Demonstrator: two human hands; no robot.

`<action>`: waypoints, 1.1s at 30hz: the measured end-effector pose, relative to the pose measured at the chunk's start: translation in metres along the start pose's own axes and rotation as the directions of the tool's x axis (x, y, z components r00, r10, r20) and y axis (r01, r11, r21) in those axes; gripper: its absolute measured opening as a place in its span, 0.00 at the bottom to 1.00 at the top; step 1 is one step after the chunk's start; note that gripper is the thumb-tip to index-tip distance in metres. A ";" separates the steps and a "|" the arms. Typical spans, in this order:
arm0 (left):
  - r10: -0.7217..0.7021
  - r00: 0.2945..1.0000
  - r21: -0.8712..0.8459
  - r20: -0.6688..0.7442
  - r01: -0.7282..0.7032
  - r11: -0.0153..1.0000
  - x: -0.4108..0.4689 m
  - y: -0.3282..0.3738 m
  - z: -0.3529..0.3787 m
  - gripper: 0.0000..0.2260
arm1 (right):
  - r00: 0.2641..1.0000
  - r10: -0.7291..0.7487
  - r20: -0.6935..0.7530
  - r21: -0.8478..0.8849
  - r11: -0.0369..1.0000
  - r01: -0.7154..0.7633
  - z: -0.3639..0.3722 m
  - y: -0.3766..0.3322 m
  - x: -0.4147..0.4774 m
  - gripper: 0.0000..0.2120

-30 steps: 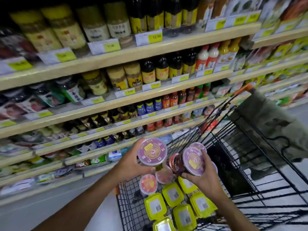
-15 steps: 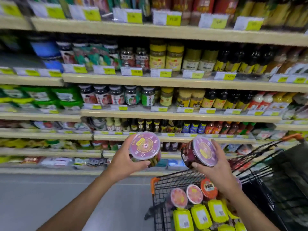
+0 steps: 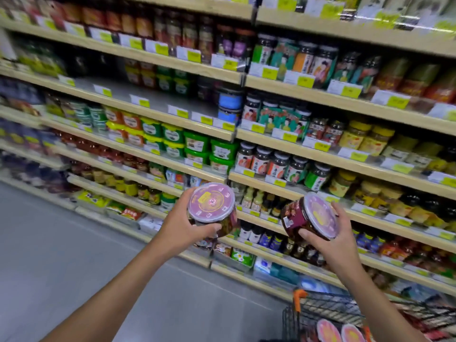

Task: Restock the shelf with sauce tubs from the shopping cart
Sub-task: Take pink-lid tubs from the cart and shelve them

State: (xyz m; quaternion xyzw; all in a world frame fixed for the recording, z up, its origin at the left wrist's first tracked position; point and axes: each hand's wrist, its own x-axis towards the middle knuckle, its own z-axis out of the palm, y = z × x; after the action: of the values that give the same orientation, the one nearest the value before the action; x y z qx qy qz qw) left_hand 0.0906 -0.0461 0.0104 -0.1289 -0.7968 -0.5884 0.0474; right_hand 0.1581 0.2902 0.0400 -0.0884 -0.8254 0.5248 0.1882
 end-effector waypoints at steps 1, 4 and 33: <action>0.006 1.000 0.003 -0.027 -0.006 1.000 -0.004 -0.001 -0.019 0.35 | 1.000 -0.013 0.012 0.007 1.000 0.013 0.013 -0.010 0.000 0.50; -0.004 0.995 -0.008 -0.103 0.004 1.000 -0.017 -0.001 -0.068 0.35 | 0.997 -0.060 0.055 0.010 0.998 0.060 0.048 -0.039 0.000 0.51; 0.009 0.959 0.088 -0.283 0.017 0.996 0.139 -0.024 -0.214 0.33 | 0.971 -0.120 0.205 0.201 0.976 0.079 0.263 -0.109 0.189 0.50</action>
State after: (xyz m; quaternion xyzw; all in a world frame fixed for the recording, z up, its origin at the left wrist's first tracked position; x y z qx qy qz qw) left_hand -0.0653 -0.2349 0.0843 -0.0395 -0.8078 -0.5645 0.1652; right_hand -0.1149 0.0885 0.0794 0.0292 -0.7901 0.5980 0.1314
